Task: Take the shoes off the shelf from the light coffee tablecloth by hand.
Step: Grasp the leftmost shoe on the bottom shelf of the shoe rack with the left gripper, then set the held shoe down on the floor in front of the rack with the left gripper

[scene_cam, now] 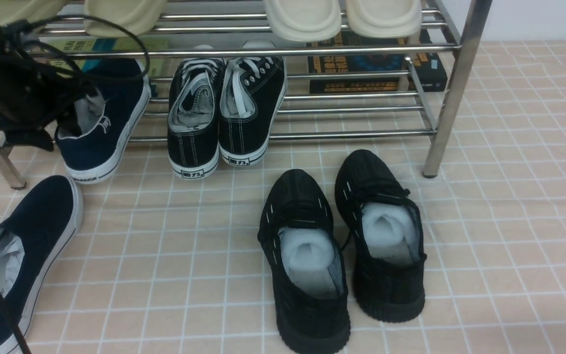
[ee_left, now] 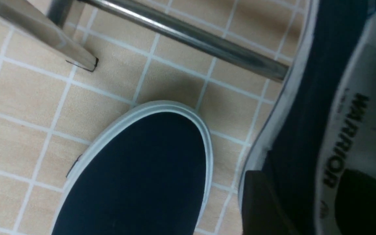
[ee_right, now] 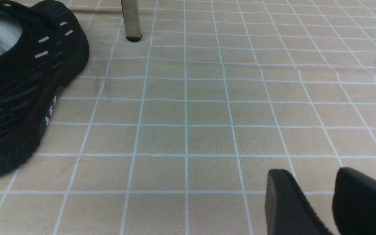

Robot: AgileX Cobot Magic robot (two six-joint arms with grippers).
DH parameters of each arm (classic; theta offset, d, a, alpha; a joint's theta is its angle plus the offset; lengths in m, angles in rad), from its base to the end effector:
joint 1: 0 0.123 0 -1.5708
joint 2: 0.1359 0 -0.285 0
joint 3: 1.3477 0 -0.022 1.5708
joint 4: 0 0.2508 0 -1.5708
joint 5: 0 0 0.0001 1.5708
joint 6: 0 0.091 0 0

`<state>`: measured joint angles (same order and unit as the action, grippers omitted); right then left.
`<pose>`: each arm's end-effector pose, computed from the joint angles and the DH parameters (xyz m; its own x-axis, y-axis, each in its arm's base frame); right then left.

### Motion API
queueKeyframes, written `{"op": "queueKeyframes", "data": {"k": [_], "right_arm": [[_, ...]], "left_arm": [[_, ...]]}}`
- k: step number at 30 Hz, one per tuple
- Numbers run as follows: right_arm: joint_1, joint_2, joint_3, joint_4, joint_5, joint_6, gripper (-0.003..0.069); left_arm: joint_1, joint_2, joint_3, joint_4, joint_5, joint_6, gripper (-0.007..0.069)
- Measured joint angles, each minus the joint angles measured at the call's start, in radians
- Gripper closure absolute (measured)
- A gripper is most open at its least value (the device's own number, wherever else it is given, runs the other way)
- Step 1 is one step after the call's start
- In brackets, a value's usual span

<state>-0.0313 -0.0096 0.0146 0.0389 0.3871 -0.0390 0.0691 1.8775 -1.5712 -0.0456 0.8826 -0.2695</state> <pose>0.0522 -0.0003 0.1740 -0.2999 0.0064 -0.9540 0.0164 0.9999 0.0016 0.4120 0.0253 0.2664 -0.8347 -0.3524 -0.4233 -0.3124 0.9359 -0.1631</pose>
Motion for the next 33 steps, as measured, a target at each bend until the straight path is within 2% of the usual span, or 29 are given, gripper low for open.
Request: {"op": "queueKeyframes", "data": {"k": [3, 5, 7, 15, 21, 27, 33], "right_arm": [[0.0, 0.0, 0.0, 0.0, 0.0, 0.0, 0.042], [0.0, 0.0, 0.0, 0.0, 0.0, 0.0, 0.042], [0.0, 0.0, 0.0, 0.0, 0.0, 0.0, 0.042], [0.0, 0.0, 0.0, 0.0, 0.0, 0.0, 0.042], [0.0, 0.0, 0.0, 0.0, 0.0, 0.0, 0.042], [0.0, 0.0, 0.0, 0.0, 0.0, 0.0, 0.042], [0.0, 0.0, 0.0, 0.0, 0.0, 0.0, 0.042]], "left_arm": [[0.0, 0.01, 0.0, 0.001, 0.007, 0.0, 0.0437], [0.0, 0.01, -0.001, 0.005, 0.009, 0.0, 0.0545], [0.0, 0.011, -0.001, 0.007, 0.019, 0.0, 0.0583], [0.0, -0.042, -0.005, 0.008, 0.17, 0.035, 0.0593], [0.0, -0.222, 0.005, 0.023, 0.364, 0.052, 0.0593], [0.0, -0.372, 0.143, 0.034, 0.357, 0.03, 0.0593], [0.0, -0.493, 0.402, 0.046, 0.245, -0.077, 0.0592]]}}
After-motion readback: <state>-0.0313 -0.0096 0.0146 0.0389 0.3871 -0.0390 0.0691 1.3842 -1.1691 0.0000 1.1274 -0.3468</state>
